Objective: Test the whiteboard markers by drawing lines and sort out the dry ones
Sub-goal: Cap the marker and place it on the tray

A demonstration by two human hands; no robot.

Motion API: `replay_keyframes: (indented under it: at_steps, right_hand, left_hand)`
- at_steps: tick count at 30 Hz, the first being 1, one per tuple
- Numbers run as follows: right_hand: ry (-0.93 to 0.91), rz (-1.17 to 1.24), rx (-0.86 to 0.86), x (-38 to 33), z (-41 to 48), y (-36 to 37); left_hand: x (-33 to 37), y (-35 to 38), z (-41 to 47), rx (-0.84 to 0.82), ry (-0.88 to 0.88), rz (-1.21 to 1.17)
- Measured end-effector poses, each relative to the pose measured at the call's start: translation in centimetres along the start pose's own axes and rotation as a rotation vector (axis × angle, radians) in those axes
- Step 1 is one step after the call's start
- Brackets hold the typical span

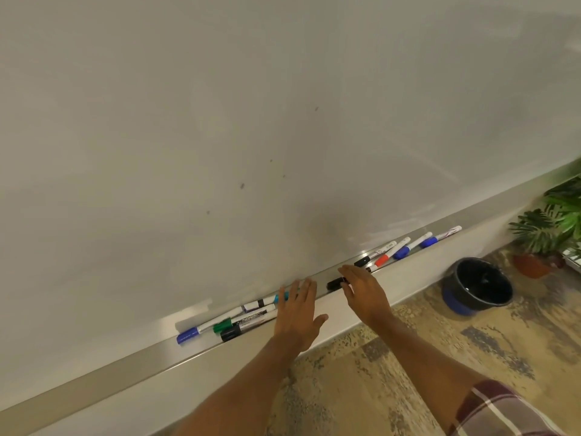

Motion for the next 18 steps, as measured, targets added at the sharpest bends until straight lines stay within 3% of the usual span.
replay_keyframes:
  at_steps: [3, 6, 12, 14, 18]
  right_hand:
    - [-0.151, -0.051, 0.029, -3.2, -1.4, 0.6]
    - [-0.229, -0.161, -0.127, -5.6, -3.1, 3.1]
    - [-0.162, -0.238, -0.331, -8.8, -5.3, 6.5]
    - [-0.139, -0.243, -0.355, -9.8, -5.8, 7.2]
    - [-0.154, -0.252, -0.324, -11.5, -6.8, 8.6]
  left_hand:
    - [-1.4, 0.0, -1.5, 0.016, -0.012, 0.046]
    - [-2.9, 0.3, -3.3, 0.025, -0.038, 0.104]
    - [-6.5, 2.5, -5.8, 0.012, -0.145, 0.116]
    - [-7.5, 3.2, -6.7, -0.029, -0.158, 0.053]
    - [-9.2, 2.9, -8.2, 0.049, -0.142, 0.053]
Point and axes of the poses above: each hand's wrist, its own z-axis towards the middle knuckle, its own y-axis out of the palm, x = y × z, the point moved 6 cm from there along z, towards the middle knuckle, and after that the axes turned 7 degrees about y, right-handed, at the moved point
